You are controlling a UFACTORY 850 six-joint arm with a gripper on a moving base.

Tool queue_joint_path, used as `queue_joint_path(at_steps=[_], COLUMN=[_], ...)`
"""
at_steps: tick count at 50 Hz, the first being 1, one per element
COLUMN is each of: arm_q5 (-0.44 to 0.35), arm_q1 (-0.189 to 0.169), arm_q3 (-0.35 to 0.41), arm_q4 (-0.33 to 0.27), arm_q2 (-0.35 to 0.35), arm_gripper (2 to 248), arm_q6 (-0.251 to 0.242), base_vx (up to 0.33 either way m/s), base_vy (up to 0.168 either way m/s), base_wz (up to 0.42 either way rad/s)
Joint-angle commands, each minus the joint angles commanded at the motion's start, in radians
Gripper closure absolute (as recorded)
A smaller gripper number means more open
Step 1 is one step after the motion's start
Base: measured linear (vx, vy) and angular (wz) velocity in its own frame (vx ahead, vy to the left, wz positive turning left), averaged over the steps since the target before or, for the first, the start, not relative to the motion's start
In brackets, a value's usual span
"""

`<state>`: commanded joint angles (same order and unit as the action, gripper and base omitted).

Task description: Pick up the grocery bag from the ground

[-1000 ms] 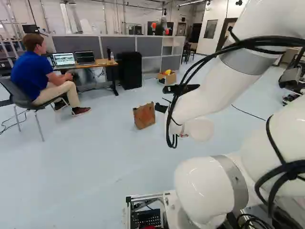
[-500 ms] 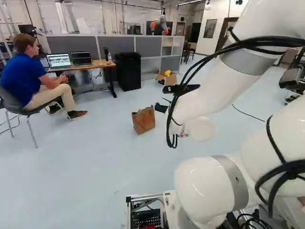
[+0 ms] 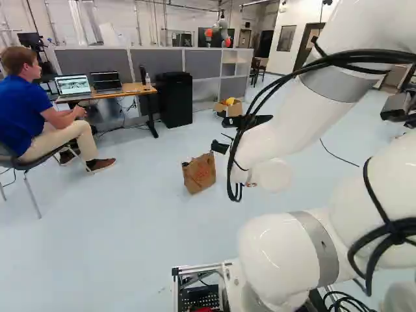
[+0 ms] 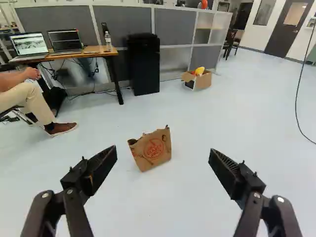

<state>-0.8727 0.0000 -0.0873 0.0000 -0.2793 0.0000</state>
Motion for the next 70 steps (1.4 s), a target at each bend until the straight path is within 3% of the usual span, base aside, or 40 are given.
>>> queue_joint_path(at_steps=[70], arm_q5=[0.0], arm_q1=[0.0], arm_q3=[0.0], arm_q4=[0.0], arm_q2=[0.0], arm_gripper=[3], arm_q6=[0.0], base_vx=[0.282], base_vy=[0.064], base_wz=[-0.029])
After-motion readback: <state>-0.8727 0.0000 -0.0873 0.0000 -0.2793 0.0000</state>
